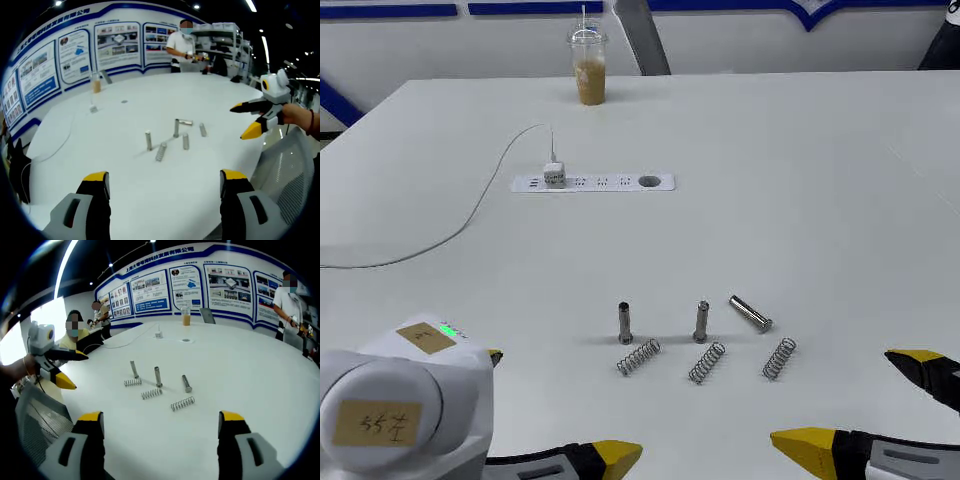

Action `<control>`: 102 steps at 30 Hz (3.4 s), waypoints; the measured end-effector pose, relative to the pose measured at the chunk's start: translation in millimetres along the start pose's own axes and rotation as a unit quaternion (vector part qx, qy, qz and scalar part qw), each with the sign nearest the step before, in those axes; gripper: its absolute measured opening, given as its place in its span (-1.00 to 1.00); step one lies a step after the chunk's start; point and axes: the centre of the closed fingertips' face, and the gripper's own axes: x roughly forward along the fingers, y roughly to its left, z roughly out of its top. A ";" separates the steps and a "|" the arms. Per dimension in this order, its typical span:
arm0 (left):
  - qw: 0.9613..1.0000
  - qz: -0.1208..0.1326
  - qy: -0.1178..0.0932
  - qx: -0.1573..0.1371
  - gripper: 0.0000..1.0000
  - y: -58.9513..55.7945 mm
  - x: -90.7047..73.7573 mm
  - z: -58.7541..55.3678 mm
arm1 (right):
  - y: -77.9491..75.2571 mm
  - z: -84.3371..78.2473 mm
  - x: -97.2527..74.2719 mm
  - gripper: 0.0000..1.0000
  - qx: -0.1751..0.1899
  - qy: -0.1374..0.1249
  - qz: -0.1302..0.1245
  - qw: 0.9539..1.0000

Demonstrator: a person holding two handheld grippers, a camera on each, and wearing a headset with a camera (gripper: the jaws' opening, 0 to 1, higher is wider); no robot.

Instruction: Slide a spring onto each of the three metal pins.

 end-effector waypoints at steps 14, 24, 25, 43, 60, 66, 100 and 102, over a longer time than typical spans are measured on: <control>1.000 -0.003 -0.007 0.002 0.86 -2.2 0.9 3.1 | 2.2 -3.6 0.5 0.91 0.002 0.005 0.001 1.000; 1.000 -0.003 -0.011 -0.001 0.85 -2.3 2.3 4.3 | -4.3 -2.8 3.0 0.89 0.004 0.007 -0.006 1.000; 1.000 -0.003 -0.012 -0.002 0.85 -2.5 2.5 4.6 | -4.9 -2.7 3.7 0.89 0.004 0.007 -0.006 1.000; 1.000 -0.003 -0.014 -0.012 0.82 -2.9 4.4 2.5 | -17.3 13.6 27.0 0.81 0.011 0.011 -0.004 1.000; 1.000 -0.005 -0.023 -0.012 0.75 -7.3 6.8 2.9 | -37.0 26.9 56.4 0.71 0.000 0.022 -0.009 1.000; 1.000 -0.006 -0.023 -0.011 0.73 -8.3 9.0 1.4 | -43.1 31.1 68.5 0.65 -0.004 0.028 -0.008 1.000; 1.000 -0.009 -0.010 -0.020 0.65 -5.1 18.0 -8.6 | -54.6 39.8 137.5 -0.18 -0.027 0.051 0.003 0.998; 1.000 -0.009 -0.009 -0.020 0.65 -4.6 18.7 -8.9 | -55.6 39.6 141.3 -0.25 -0.027 0.051 0.002 0.998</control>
